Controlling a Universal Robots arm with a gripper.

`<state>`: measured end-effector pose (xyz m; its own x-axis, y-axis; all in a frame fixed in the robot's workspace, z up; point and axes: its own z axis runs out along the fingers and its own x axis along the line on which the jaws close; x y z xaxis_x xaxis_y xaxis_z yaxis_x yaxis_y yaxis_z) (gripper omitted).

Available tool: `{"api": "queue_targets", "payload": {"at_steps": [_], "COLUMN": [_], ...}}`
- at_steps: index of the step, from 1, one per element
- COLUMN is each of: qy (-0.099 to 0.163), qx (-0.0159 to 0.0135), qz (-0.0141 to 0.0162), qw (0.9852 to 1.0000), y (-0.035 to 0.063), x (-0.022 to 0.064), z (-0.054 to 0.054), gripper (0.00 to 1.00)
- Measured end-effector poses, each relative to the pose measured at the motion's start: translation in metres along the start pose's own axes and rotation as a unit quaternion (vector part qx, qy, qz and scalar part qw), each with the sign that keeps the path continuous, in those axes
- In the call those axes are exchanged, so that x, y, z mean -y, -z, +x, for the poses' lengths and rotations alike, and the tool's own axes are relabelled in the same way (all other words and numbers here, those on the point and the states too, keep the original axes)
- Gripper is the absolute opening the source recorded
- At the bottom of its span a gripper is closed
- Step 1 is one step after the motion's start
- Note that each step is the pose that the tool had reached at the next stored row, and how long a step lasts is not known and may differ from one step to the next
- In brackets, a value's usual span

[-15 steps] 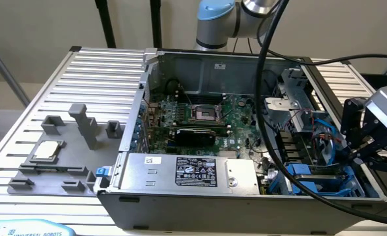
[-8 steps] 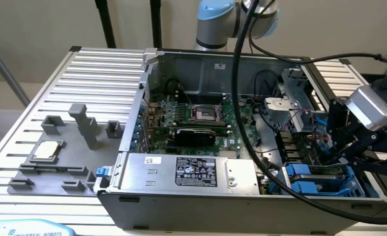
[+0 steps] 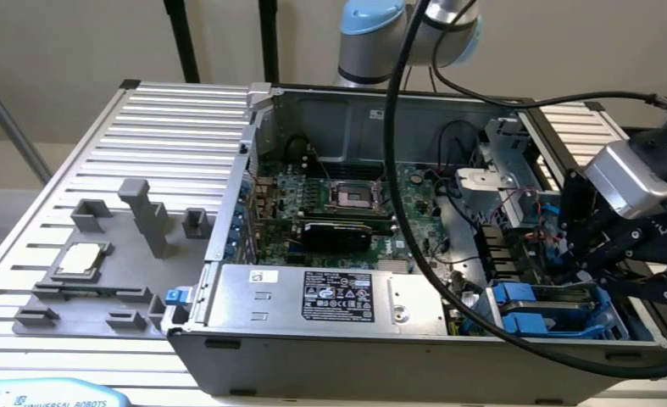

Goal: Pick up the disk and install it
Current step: 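Insert the first disk wire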

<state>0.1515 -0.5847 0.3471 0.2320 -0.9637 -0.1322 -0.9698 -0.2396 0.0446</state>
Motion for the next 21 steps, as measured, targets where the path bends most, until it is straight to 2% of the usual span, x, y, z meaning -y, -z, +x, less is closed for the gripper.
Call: {"api": "queue_targets", "payload": {"at_steps": [5, 11, 16, 21], "qy": [-0.030, -0.073, -0.103, -0.129], "qx": [0.0017, 0.0033, 0.0019, -0.0022], "qz": [0.0026, 0.0077, 0.0110, 0.0137], "qw": [0.9996, 0.9973, 0.9946, 0.9916], "y": [-0.0001, -0.0005, -0.0017, -0.0032], "x": [0.0000, 0.0000, 0.0000, 0.0001], "z": [0.0001, 0.0001, 0.0003, 0.0005], "gripper": [0.16, 0.16, 0.16, 0.16]}}
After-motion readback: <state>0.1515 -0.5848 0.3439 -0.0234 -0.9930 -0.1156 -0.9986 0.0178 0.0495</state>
